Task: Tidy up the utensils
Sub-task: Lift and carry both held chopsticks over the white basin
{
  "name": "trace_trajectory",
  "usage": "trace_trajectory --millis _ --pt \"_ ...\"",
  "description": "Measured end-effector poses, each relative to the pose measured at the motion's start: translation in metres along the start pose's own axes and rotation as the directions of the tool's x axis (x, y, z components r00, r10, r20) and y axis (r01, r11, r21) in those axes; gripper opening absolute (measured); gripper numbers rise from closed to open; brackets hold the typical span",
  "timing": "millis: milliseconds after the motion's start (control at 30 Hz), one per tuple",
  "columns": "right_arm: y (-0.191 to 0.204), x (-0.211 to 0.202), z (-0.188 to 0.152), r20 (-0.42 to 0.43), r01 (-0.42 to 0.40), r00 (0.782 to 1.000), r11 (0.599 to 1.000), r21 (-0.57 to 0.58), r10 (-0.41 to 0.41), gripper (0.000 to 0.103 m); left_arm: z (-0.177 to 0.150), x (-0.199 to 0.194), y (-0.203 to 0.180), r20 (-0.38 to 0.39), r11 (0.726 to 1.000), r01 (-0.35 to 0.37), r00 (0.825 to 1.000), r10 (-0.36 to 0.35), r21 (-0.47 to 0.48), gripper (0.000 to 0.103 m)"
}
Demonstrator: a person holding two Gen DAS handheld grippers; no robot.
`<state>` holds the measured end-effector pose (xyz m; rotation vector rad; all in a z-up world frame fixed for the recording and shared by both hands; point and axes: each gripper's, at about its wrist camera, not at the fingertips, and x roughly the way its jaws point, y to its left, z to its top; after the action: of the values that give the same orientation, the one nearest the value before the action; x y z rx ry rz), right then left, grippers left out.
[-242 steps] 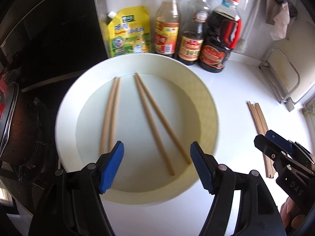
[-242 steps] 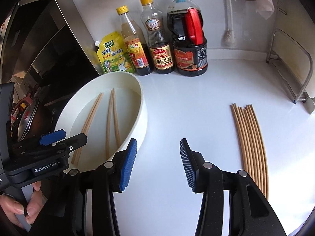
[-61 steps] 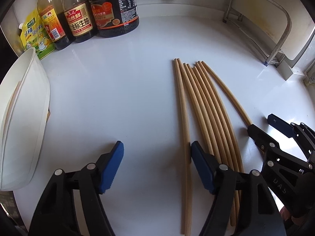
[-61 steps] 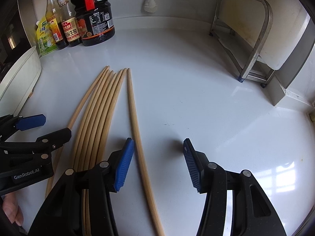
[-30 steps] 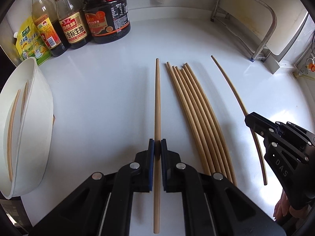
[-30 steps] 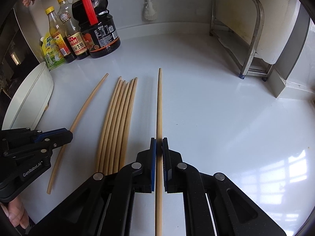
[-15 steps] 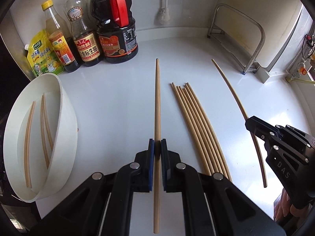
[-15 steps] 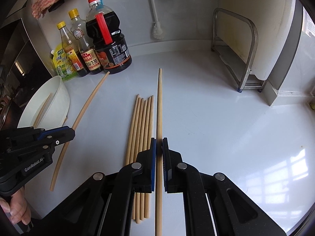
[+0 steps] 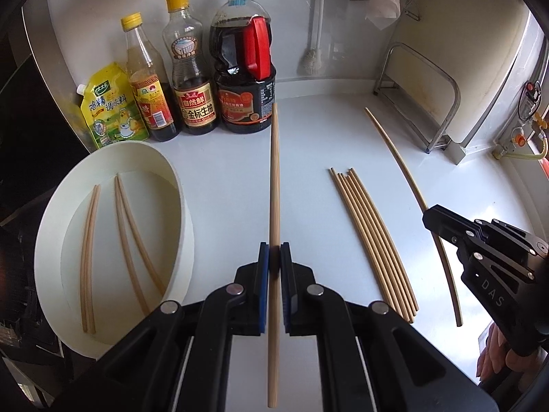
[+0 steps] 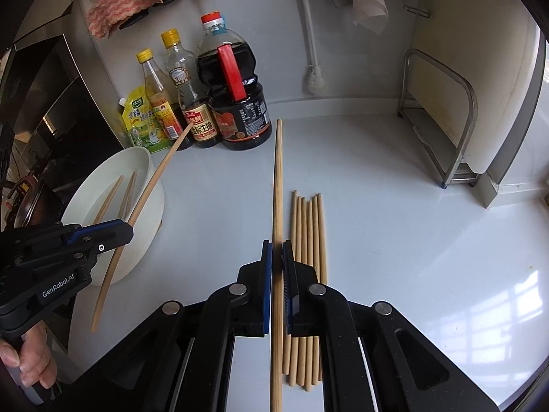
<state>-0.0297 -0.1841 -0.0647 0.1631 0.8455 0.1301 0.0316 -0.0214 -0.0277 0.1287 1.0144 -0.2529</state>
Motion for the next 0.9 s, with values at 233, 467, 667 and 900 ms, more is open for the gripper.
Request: trace_trajectory --millis 233,467,667,900 --pt "0.034 -0.001 0.014 0.013 -0.025 1.0 0.999 -0.036 0.025 0.006 0.003 -0.02 0.03 0.046 1.0 0.005 0.999 -0.004 -0.018 0.007" --pt "0.071 0.002 0.031 0.026 -0.046 0.998 0.995 -0.086 0.049 0.006 0.004 -0.032 0.068 0.073 0.999 -0.015 0.997 0.018 -0.052 0.007" --pt "0.106 0.013 0.043 0.024 -0.076 0.996 0.989 -0.128 0.08 0.006 0.004 -0.04 0.1 0.095 0.996 -0.031 0.995 0.038 -0.079 0.007" --pt "0.146 0.029 0.057 0.017 -0.1 0.994 0.979 -0.176 0.104 0.006 0.005 -0.044 0.14 0.114 0.991 -0.054 0.991 0.068 -0.122 0.007"
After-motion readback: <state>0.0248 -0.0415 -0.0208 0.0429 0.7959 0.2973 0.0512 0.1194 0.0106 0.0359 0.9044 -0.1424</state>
